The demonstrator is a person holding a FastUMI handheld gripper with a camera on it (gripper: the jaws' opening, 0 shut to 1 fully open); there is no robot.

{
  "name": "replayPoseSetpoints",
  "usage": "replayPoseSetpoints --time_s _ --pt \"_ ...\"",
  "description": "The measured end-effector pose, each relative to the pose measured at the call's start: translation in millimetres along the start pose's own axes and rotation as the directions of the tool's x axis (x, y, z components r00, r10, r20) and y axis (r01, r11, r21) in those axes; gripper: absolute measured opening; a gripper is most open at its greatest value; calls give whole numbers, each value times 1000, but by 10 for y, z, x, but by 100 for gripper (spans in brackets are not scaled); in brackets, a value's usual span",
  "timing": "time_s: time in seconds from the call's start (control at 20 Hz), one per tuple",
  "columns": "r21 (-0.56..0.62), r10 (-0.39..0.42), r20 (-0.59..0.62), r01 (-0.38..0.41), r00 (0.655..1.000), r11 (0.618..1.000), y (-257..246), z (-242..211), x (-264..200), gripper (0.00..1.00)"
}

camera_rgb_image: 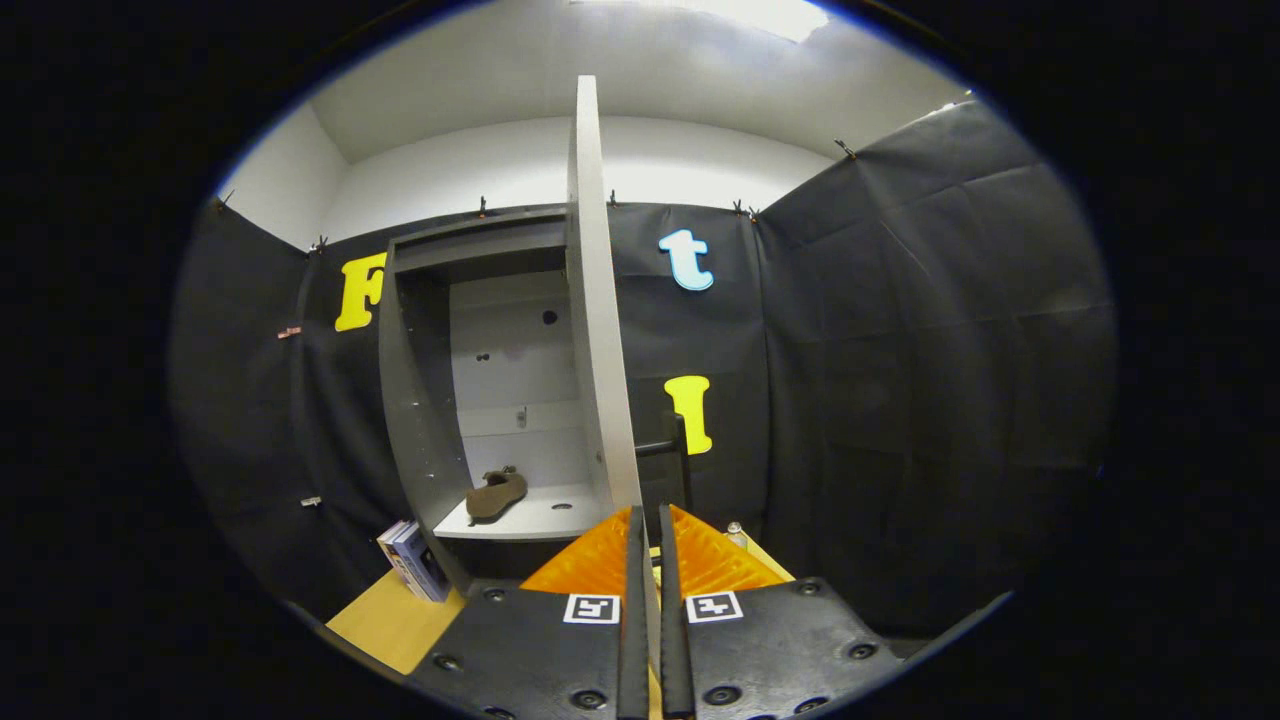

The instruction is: Open the shoe cabinet door, grab the shoes and put them into the shoe cabinet, then close the shoe cabinet door.

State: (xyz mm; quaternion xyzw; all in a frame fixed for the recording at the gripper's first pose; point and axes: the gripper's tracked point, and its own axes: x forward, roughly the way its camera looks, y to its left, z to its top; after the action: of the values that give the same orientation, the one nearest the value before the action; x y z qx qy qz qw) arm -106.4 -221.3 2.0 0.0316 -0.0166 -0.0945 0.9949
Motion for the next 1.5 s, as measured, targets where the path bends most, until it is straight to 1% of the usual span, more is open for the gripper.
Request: replayPoseSetpoints --time_s 0.2,0.35,0.5,0.65,0.7,0.75,0.85,0.9,1.05,1.1,1.2,1.3,1.35,1.4,1.5 --pt "2 88 -35 -88 996 996 376 -157 -20 10" --pt "10 181 -98 -180 979 984 758 -423 7 10" --pt "32 261 -200 -260 944 965 1146 -823 61 10" --pt "57 328 -311 -326 892 944 1472 -1318 111 10" --pt "78 349 -348 -344 870 936 1585 -1485 133 16" --pt "91 353 -393 -346 849 934 1680 -1700 175 21" --pt "102 349 -474 -344 808 934 1835 -2162 225 23" --pt "96 334 -515 -334 790 938 1850 -2407 257 25" --pt "86 267 -632 -276 728 957 1931 -3151 344 38" --pt "79 242 -672 -256 700 963 1939 -3408 358 45" --pt "52 183 -742 -216 645 975 1922 -3890 404 45" --pt "56 157 -791 -184 592 981 1948 -4259 431 45" --pt "68 149 -803 -160 577 985 1934 -4386 448 45" --pt "75 141 -809 -138 571 988 1918 -4519 487 45" --pt "54 103 -832 -105 545 993 1861 -4838 534 45"
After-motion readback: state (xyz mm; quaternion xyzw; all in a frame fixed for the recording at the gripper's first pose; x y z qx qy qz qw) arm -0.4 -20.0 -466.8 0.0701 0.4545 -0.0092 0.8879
